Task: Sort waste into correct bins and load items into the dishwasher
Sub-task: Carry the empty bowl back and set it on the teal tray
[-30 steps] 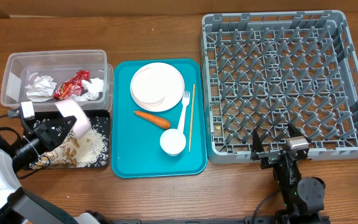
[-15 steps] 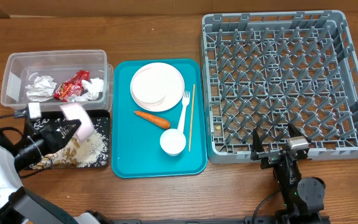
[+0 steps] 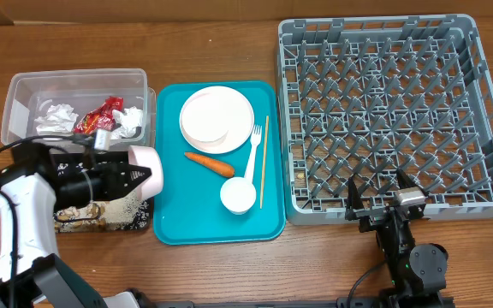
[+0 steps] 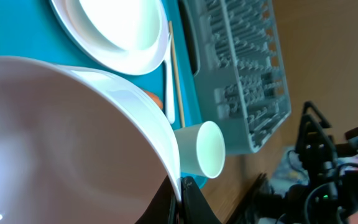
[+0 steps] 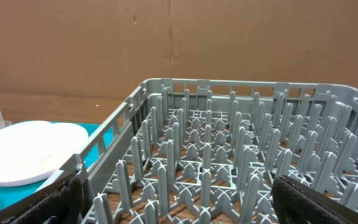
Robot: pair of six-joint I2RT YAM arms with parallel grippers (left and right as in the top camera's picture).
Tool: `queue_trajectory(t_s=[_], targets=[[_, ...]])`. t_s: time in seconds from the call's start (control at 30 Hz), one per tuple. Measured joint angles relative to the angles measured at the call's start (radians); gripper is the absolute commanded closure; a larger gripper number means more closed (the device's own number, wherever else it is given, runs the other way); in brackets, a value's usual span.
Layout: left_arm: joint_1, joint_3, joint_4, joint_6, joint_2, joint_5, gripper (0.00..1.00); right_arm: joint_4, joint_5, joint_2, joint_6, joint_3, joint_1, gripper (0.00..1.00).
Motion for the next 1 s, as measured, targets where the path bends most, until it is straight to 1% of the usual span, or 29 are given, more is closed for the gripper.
queue_trajectory(t_s=[0.13,0.4,0.63,0.8,1.0], targets=[[-0.084,-0.001,0.076,-0.106,0.000,-0.090,0.96,0.000,0.000,0.000,0.000,0.000,0.000,0.00],[-0.299,-0.001,0.214,-0.319,0.001,-0.277,0.96,0.000,0.000,0.000,0.000,0.000,0.000,0.00],[-0.489,-0.001,0.276,-0.526,0.001,-0.505,0.96,0.000,0.000,0.000,0.000,0.000,0.000,0.00],[-0.590,-0.001,0.291,-0.613,0.002,-0.617,0.96,0.000,0.000,0.000,0.000,0.000,0.000,0.00],[-0.691,-0.001,0.301,-0.674,0.002,-0.708,0.95,0.000,0.000,0.000,0.000,0.000,0.000,0.00]])
